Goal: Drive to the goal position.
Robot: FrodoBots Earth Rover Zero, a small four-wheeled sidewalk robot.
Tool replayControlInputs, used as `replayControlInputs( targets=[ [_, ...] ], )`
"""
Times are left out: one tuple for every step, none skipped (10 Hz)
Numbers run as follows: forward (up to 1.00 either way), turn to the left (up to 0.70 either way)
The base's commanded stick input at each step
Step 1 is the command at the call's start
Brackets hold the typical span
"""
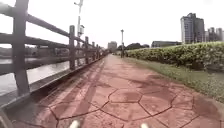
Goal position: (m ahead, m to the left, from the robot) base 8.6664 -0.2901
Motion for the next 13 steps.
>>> replayControlInputs(
  targets=[
    [0.70,0.00],
    [0.70,0.00],
    [0.70,0.00],
    [0.70,0.00],
    [0.70,0.00],
    [0.70,0.00],
    [0.70,0.00],
    [0.70,0.00],
    [0.70,0.00],
    [0.70,0.00],
    [0.70,0.00],
    [0.70,0.00],
    [0.70,0.00]
  ],
)
